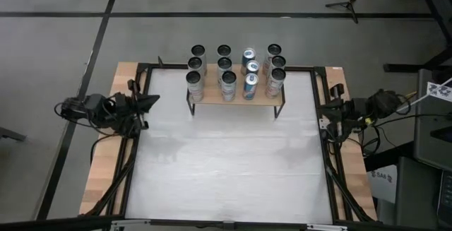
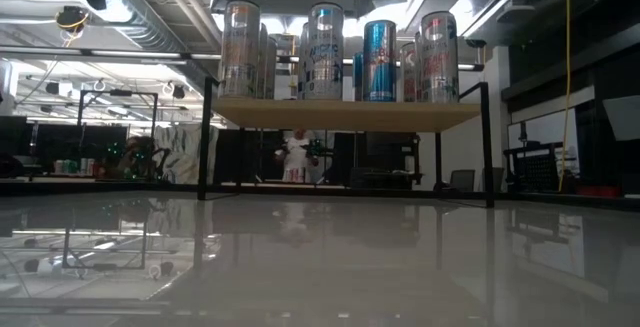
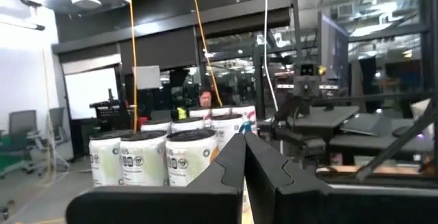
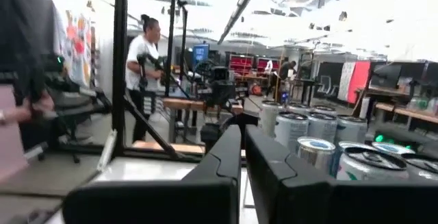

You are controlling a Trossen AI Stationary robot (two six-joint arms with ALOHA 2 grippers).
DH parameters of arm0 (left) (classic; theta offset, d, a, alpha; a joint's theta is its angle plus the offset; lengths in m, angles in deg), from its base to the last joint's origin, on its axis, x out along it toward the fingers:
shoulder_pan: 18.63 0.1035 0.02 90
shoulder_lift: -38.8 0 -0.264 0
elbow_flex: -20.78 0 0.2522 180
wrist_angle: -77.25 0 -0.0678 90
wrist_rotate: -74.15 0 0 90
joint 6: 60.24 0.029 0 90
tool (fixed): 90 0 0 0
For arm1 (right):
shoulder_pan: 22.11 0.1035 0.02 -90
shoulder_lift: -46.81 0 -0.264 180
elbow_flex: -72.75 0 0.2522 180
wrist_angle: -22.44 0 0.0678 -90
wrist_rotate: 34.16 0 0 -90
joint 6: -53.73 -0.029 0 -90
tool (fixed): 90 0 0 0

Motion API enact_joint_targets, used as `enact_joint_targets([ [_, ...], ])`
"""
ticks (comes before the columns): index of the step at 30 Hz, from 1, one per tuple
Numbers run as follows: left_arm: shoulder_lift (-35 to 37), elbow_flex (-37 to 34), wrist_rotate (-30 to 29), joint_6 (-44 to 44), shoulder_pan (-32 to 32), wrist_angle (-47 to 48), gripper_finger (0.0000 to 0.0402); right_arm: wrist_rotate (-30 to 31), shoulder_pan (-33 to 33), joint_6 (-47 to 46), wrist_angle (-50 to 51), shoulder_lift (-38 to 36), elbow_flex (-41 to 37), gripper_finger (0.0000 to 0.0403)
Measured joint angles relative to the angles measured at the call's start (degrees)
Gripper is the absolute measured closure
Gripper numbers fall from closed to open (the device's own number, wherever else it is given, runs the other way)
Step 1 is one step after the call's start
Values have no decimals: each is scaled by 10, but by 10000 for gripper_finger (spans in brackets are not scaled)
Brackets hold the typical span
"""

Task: Sort soda cans
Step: Return to Home Position

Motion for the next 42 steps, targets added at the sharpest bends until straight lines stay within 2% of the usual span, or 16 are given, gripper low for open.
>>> enact_joint_targets([
  [5,1,-32,8,4,20,-36,401,-27,0,33,-73,0,-51,384],
  [12,1,-97,36,-24,51,-90,401,-27,0,28,-151,0,-126,384],
  [20,1,-150,36,-46,93,-119,402,-27,0,2,-206,0,-196,384],
  [26,1,-168,39,-75,119,-100,401,-28,0,-24,-234,0,-233,384],
  [32,1,-168,88,-82,136,-91,401,-28,0,-24,-283,0,-269,384],
  [38,1,-168,112,-89,138,-35,401,-27,-1,-27,-290,0,-297,384],
  [42,1,-168,113,-107,138,-18,401,-42,-27,-28,-286,0,-299,384],
])
